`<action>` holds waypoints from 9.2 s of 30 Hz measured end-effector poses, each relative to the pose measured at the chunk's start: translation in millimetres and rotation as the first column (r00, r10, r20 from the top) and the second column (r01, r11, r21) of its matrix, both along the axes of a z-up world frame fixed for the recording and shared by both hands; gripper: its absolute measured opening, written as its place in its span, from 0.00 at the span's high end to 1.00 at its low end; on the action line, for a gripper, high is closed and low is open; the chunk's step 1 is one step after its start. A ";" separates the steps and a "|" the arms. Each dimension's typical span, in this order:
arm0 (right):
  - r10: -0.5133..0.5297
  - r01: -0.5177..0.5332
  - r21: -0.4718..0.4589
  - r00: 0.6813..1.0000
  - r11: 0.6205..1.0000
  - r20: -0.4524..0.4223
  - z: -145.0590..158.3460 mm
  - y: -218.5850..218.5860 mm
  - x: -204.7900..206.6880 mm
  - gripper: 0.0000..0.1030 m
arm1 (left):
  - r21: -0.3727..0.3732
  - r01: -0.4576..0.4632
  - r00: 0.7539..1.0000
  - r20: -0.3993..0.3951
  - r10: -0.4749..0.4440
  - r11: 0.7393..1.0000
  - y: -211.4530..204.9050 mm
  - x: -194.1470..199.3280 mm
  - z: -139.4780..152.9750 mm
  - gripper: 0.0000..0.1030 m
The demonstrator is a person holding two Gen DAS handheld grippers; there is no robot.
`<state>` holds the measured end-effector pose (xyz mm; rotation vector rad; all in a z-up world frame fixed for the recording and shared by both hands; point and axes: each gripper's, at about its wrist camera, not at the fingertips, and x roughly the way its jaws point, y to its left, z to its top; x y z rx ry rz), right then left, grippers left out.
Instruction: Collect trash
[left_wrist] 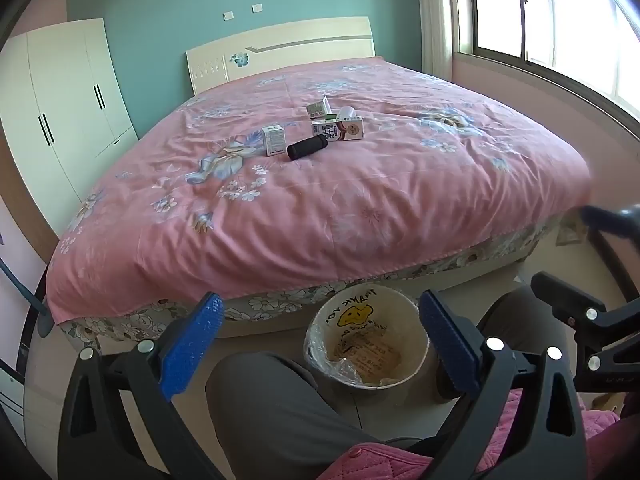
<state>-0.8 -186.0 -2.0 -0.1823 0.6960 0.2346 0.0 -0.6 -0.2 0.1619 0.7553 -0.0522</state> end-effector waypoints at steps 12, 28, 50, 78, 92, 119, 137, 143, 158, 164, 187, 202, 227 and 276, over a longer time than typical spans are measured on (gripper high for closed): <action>-0.004 0.004 0.005 1.000 1.000 -0.004 1.0 -2.2 0.1 0.06 | -0.003 0.000 1.000 0.007 0.000 1.000 0.1 -0.3 0.3 0.03; -0.012 0.012 0.009 1.000 1.000 -0.005 0.8 -1.1 -0.9 0.06 | -0.002 0.000 1.000 0.009 0.000 1.000 0.1 -0.4 0.4 0.03; -0.018 0.018 0.007 1.000 1.000 -0.005 2.5 -2.3 0.3 0.06 | -0.002 0.000 1.000 0.009 0.000 1.000 0.1 -0.4 0.3 0.03; -0.018 0.018 0.006 1.000 1.000 -0.009 3.4 -4.3 1.3 0.06 | -0.005 0.003 1.000 0.000 -0.003 1.000 -0.3 -1.4 -2.2 0.03; -0.014 0.014 -0.002 1.000 1.000 -0.021 -6.1 0.1 -0.4 0.06 | -0.007 0.003 1.000 -0.003 -0.003 1.000 0.2 -0.2 -4.0 0.03; 0.000 0.002 -0.041 0.999 0.999 0.048 33.0 -11.1 102.5 0.06 | -0.072 -0.093 0.996 -0.022 0.091 0.993 24.8 113.4 21.0 0.03; 0.160 -0.157 -0.066 0.986 0.985 0.048 49.4 -11.1 266.6 0.06 | -0.081 -0.199 0.980 -0.030 0.198 0.977 37.1 287.8 30.6 0.03; 0.250 -0.250 -0.059 0.968 0.966 -0.008 32.0 -5.6 329.2 0.06 | -0.067 -0.236 0.970 -0.085 0.230 0.970 39.9 351.4 6.3 0.03; 0.443 -0.457 -0.010 0.868 0.890 -0.226 -66.3 14.8 502.8 0.06 | -0.090 -0.319 0.923 -0.257 0.287 0.944 58.4 473.5 -74.8 0.03; 0.556 -0.572 0.021 0.786 0.820 -0.271 -90.8 34.2 540.2 0.06 | -0.085 -0.320 0.914 -0.289 0.284 0.944 62.2 504.1 -92.9 0.03; 0.524 -0.538 0.049 0.790 0.841 -0.318 -102.9 63.6 525.9 0.62 | -0.171 -0.258 0.920 -0.344 0.188 0.951 75.9 506.3 -105.8 0.56; 0.389 -0.397 -0.040 0.911 0.917 -0.136 31.2 35.7 427.2 0.62 | -0.107 -0.102 0.987 -0.132 0.087 0.989 48.8 407.5 34.1 0.56; 0.327 -0.312 -0.110 0.932 0.944 0.156 225.8 2.4 234.6 0.62 | -0.055 0.099 0.984 0.156 -0.090 0.994 15.5 213.7 202.4 0.56; 0.396 -0.402 0.034 0.877 0.915 -0.274 -15.1 4.3 167.5 0.62 | -0.093 0.162 0.922 -0.341 -0.184 0.982 8.8 176.0 -54.4 0.56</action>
